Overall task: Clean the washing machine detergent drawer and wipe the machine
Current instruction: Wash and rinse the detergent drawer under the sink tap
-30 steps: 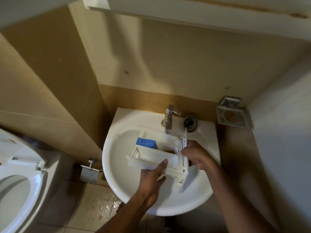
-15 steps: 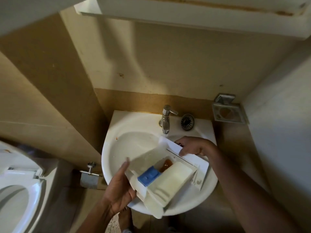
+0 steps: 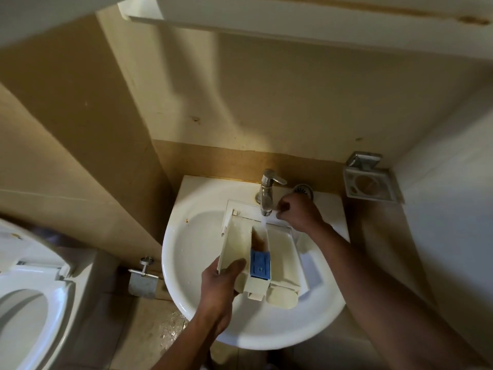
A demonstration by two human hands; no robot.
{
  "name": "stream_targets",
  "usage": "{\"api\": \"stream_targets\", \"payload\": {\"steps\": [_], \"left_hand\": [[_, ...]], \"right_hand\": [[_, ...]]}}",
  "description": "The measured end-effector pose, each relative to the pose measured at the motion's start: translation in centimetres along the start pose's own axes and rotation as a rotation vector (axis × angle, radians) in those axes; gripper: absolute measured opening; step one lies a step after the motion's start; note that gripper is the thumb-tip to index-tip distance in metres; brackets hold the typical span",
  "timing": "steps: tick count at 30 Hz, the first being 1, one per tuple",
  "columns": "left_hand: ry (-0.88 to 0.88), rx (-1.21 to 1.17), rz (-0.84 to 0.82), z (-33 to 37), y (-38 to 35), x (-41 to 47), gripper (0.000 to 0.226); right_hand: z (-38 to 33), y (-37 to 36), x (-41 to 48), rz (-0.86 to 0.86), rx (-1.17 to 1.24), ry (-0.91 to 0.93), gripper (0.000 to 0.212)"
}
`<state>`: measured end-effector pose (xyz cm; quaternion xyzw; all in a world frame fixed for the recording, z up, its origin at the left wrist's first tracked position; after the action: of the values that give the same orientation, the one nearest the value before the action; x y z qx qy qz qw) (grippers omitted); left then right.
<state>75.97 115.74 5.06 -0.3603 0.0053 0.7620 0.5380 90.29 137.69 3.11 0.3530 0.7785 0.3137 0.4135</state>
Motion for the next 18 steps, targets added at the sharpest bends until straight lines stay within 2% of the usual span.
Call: {"api": "stream_targets", "payload": {"steps": [9, 13, 18], "left_hand": [[0.002, 0.000, -0.050, 0.0, -2.5, 0.1, 0.018], [0.073, -0.063, 0.006, -0.6, -0.6, 0.1, 0.019], [0.155, -0.151, -0.015, -0.9, 2.1, 0.5, 0.023]], "right_hand": [[1.7, -0.1, -0.9, 0.109, 0.058, 0.038, 0.017], [1.1, -0.2, -1.7, 0.131, 0.052, 0.071, 0.015], [0.8, -1.4, -3.3, 0.135, -0.032, 0.097, 0.015]]}}
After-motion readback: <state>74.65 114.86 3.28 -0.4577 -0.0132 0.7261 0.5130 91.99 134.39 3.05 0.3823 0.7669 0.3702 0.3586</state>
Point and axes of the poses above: each hand's wrist, its own x-axis towards the middle knuckle, its own y-axis out of the back of the hand, z = x × y, the point moved 1 cm from there along x, towards the middle knuckle, and after that the axes turned 12 degrees about -z, right-handed, at the moved point
